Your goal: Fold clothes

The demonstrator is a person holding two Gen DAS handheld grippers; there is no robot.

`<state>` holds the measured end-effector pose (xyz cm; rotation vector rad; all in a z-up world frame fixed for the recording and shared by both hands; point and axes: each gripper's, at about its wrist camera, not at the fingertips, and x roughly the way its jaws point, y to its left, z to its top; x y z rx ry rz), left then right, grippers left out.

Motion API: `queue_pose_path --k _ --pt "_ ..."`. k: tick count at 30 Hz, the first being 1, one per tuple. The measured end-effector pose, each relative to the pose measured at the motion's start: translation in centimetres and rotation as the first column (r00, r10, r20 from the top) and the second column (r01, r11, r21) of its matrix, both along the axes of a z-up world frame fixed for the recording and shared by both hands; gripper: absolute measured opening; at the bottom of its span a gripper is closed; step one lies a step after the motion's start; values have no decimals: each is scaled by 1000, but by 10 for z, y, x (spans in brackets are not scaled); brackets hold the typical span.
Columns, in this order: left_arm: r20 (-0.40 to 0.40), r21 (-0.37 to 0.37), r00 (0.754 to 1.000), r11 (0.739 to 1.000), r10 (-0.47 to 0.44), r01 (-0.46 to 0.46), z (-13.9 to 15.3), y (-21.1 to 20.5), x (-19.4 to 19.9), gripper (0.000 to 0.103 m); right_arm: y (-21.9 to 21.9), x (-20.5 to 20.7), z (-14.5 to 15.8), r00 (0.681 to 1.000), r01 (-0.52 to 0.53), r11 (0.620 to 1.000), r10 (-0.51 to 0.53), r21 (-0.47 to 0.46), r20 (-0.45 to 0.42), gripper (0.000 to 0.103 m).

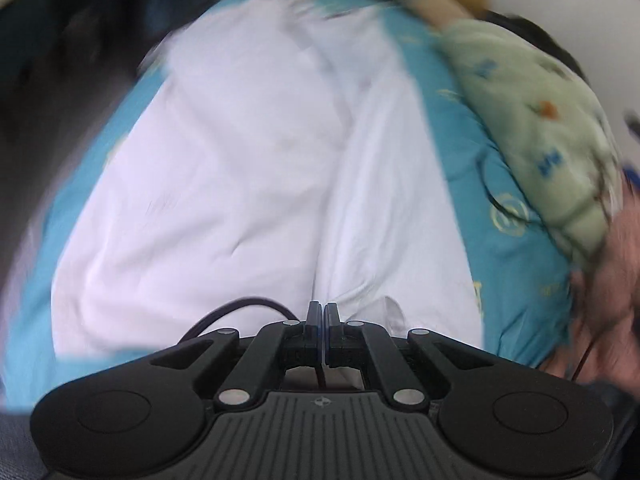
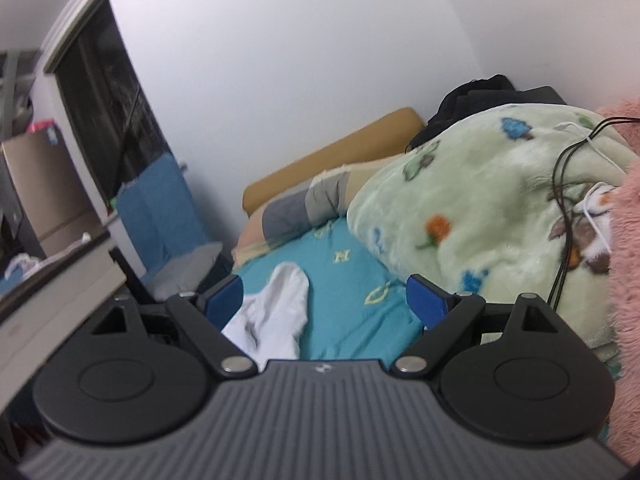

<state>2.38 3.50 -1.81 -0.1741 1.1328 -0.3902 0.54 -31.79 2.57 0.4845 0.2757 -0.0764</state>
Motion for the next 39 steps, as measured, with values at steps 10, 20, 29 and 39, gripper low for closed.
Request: queue_pose_path --k 10,20,29,39 --pt "-195 -10 973 992 120 -124 -31 28 36 60 27 14 -14 994 -78 997 77 -15 -77 90" --pt "-307 30 942 991 136 -133 -76 15 53 5 38 27 -25 987 -112 994 110 -9 -119 90" --pt "-227 73 971 995 75 -60 -48 15 33 12 52 30 -26 982 -146 989 141 -26 -129 90" --pt "-83 -39 984 986 158 -161 -1 21 86 82 56 26 -23 980 -148 988 141 -41 -140 90"
